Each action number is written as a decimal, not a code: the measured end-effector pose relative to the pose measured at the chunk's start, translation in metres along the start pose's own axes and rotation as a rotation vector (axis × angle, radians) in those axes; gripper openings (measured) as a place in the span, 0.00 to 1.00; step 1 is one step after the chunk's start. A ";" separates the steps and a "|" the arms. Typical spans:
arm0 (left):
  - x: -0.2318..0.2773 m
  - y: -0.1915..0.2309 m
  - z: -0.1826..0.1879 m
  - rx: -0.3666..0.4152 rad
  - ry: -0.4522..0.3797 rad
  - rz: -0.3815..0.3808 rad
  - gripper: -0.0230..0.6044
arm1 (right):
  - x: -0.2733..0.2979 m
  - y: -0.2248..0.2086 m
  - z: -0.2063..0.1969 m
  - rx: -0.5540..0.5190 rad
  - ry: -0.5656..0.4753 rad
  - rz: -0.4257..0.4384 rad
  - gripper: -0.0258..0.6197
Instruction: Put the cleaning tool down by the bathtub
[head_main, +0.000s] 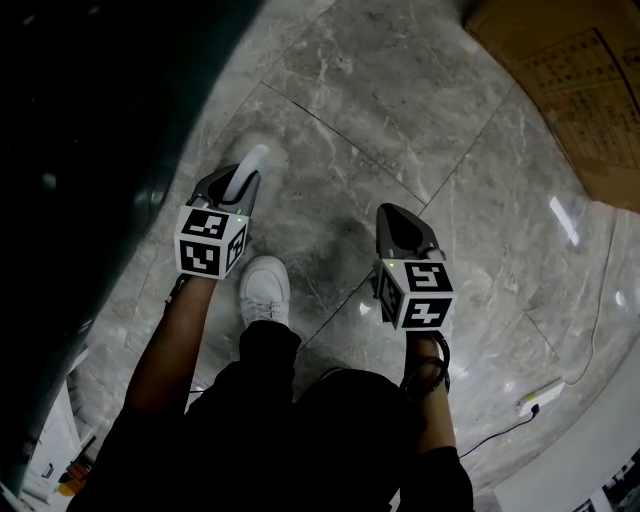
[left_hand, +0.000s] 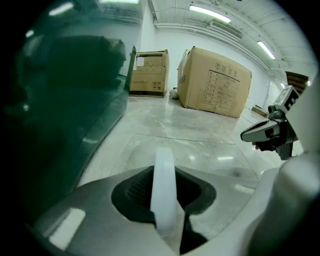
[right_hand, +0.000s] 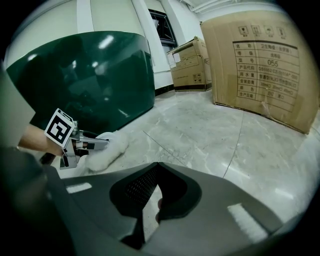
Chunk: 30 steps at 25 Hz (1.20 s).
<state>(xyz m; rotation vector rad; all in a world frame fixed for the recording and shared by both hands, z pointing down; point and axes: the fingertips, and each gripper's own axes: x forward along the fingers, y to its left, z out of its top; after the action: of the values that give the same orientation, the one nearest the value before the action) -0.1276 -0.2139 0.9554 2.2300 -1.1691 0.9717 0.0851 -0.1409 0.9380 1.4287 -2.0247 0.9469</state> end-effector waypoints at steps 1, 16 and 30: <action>0.000 0.000 0.000 0.001 0.001 -0.001 0.18 | -0.001 -0.001 0.000 0.001 -0.001 -0.002 0.06; -0.007 -0.005 0.011 0.083 -0.040 -0.014 0.36 | -0.011 -0.006 -0.003 -0.005 -0.016 -0.015 0.07; -0.037 -0.006 0.036 0.078 -0.141 0.024 0.37 | -0.022 -0.002 0.010 -0.019 -0.068 -0.014 0.07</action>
<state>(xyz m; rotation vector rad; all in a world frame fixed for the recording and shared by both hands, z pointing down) -0.1236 -0.2148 0.9036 2.3847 -1.2407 0.8952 0.0947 -0.1356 0.9162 1.4821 -2.0637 0.8821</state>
